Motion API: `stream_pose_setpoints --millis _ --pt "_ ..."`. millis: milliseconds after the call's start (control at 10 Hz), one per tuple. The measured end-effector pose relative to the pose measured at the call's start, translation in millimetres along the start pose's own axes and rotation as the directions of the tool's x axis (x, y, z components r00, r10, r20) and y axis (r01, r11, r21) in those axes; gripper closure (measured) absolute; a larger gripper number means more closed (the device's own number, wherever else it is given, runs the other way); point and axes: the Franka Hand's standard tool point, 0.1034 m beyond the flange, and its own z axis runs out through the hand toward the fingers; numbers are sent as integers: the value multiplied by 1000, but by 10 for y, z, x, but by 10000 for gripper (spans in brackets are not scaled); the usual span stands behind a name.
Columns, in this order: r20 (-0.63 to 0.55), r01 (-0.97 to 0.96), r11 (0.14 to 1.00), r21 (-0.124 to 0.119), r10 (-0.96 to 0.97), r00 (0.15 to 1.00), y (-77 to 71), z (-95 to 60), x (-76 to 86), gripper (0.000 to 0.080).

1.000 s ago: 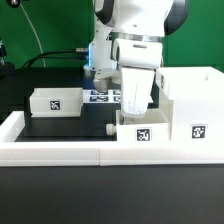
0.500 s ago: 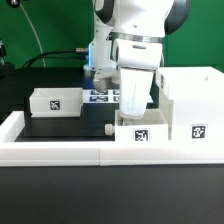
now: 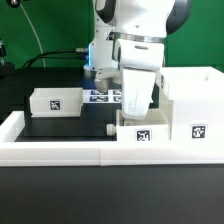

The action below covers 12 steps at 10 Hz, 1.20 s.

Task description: Assemble drawer

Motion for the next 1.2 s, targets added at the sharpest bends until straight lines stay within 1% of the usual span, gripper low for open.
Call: stream_pose_setpoints --millis 100,200,300,400,500,600,800,1100,1200 --pt "3 -1 1000 3 1 1000 0 -1 -12 755" --pt "11 -4 1000 21 4 1000 -4 0 -38 755" --pt "10 -4 1000 19 4 1000 -3 2 -36 755" --pt "13 -4 1000 27 4 1000 -11 3 -45 755" --pt "21 -4 999 44 3 1000 -14 2 -58 755" --pt "19 1 999 39 -2 1000 -12 5 -31 755" --pt "19 6 999 40 -6 1000 -14 2 -6 755" --pt "19 5 999 40 -6 1000 -15 4 -10 755" --pt "18 8 999 39 -9 1000 -17 1 24 755"
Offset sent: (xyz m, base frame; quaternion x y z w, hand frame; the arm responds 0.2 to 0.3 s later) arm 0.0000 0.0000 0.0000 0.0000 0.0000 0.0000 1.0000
